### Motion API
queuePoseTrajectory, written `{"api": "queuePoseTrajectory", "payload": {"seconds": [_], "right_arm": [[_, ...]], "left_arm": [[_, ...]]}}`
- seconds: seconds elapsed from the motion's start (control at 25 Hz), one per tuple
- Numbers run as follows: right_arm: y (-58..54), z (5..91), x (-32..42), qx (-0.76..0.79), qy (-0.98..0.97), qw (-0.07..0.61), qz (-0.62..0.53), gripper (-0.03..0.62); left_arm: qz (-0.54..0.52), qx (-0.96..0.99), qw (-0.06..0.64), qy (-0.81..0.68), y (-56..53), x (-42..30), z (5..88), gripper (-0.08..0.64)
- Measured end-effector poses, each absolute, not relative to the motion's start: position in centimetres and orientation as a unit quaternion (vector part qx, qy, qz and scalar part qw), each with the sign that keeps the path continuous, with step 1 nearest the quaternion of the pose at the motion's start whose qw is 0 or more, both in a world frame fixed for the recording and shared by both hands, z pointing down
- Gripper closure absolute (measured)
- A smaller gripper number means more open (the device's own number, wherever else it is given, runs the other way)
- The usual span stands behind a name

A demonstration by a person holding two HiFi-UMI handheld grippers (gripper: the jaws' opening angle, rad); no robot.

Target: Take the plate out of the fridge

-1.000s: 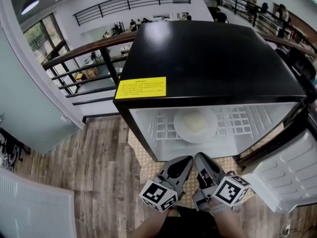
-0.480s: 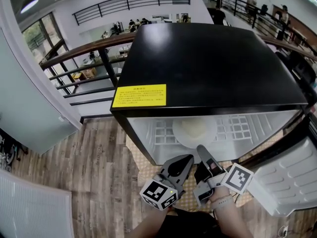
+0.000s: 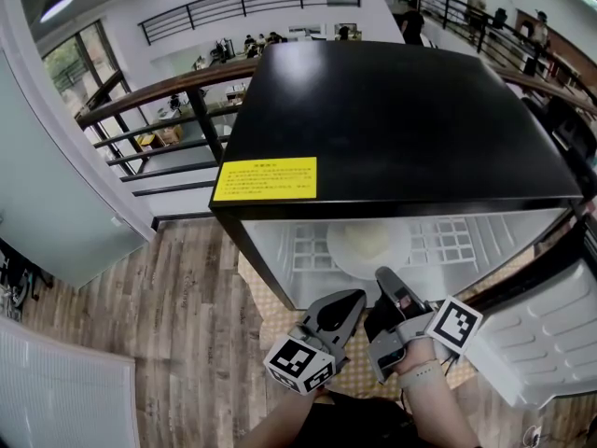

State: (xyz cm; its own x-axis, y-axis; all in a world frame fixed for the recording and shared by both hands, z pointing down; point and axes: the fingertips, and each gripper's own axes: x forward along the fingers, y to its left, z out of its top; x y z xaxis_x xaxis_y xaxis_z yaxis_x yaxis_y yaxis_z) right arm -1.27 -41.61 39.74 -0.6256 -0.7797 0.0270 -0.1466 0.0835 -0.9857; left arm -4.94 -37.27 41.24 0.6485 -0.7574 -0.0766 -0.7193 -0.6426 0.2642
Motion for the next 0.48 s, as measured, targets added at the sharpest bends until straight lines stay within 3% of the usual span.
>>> {"api": "queuePoseTrajectory", "payload": {"seconds": [0.04,0.48], "right_arm": [[-41.6,39.6,-1.2,-0.34,0.685,0.271,-0.585,0.54],[-39.6,39.2,-0.6,-0.333,0.667,0.284,-0.604,0.546]], "left_arm": [[-0.091,0.902,0.106,-0.409,-37.3,-4.9,41.2,0.551],[-0.095,0.904,0.107,-0.402,-37.2,-4.5,40.9,0.551]]}}
